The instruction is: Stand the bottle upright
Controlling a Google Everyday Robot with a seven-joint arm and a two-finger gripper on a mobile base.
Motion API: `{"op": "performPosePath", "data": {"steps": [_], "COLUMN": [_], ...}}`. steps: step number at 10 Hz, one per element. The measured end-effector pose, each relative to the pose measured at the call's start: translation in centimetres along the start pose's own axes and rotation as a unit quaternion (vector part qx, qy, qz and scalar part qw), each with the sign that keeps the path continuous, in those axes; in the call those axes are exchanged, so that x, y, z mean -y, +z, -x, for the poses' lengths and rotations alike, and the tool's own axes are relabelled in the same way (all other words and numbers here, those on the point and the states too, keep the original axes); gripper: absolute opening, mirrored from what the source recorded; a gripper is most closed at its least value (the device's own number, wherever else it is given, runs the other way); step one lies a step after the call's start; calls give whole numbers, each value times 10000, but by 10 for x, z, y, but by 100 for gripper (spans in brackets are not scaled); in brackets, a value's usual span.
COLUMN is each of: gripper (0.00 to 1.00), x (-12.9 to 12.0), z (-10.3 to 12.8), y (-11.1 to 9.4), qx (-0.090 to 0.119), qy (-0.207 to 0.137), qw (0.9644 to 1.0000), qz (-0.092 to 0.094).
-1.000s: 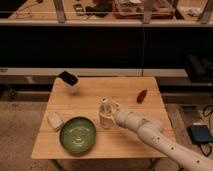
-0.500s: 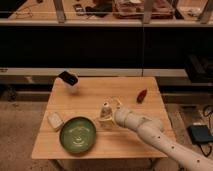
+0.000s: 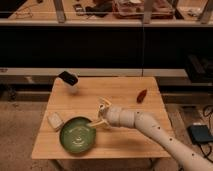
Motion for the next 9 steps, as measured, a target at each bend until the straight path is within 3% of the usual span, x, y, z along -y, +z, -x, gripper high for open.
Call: {"op": "performPosePath", "data": {"steps": [2,9], "gripper": [80,80], "x": [14,14], "z": [-17,-18], "y": [-3,-4], "qx": [-220,-259], "qy": [-210,-207], "qw": [9988,9986], "qz": [-375,-423]}}
